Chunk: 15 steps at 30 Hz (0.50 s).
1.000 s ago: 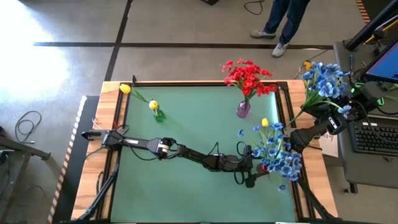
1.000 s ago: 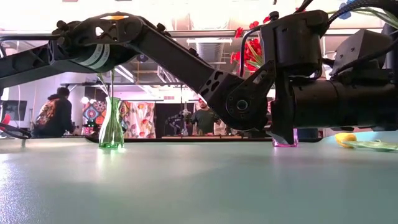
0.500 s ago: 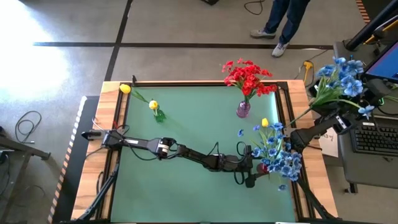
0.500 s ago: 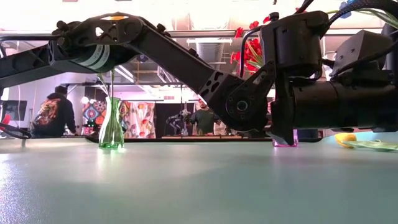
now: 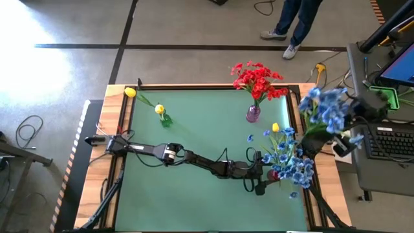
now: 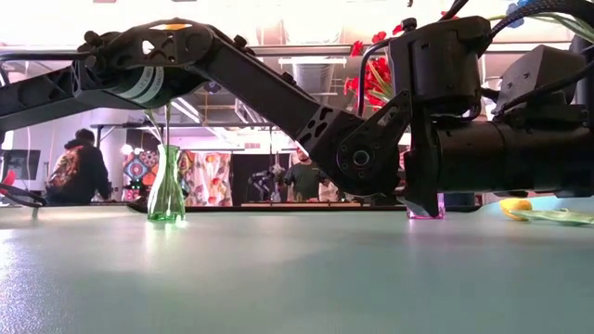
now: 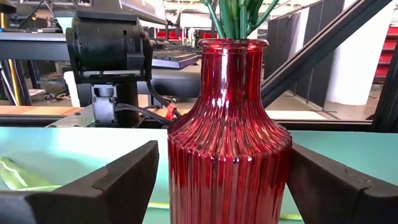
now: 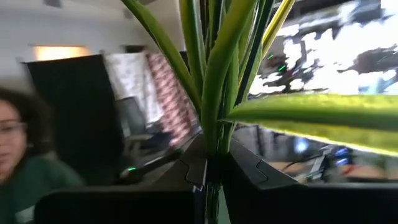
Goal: Sort flowers into vase by color
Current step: Put the blue flower into the red vase
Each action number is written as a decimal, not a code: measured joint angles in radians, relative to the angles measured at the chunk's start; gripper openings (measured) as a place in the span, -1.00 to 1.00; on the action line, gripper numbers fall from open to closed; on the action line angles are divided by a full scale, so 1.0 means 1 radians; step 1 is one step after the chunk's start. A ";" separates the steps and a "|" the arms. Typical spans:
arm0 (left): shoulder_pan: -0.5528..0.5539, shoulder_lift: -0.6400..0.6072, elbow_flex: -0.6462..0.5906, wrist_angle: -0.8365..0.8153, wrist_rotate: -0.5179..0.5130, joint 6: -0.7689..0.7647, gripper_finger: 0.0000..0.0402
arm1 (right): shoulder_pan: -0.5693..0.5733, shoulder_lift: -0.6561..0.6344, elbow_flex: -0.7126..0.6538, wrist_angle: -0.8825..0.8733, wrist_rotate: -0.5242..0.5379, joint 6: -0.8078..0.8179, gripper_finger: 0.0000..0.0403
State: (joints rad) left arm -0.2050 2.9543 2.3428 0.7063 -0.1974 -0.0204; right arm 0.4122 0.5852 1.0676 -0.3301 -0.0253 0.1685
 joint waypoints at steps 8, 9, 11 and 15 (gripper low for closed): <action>0.000 0.000 0.000 0.000 -0.002 0.009 0.54 | 0.009 0.052 0.000 -0.022 -0.114 0.112 -0.89; 0.000 0.000 0.000 0.000 -0.002 0.009 0.54 | 0.011 0.057 0.000 -0.028 -0.112 0.115 -0.89; 0.000 0.000 0.000 0.000 -0.002 0.010 0.54 | 0.013 0.069 0.000 -0.035 -0.105 0.109 -0.89; 0.000 0.000 0.000 -0.003 -0.002 0.011 0.54 | 0.021 0.093 -0.005 -0.031 -0.103 0.069 -0.89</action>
State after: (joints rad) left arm -0.2050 2.9543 2.3428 0.7033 -0.1995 -0.0097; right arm 0.4334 0.6779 1.0627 -0.3613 -0.1285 0.2379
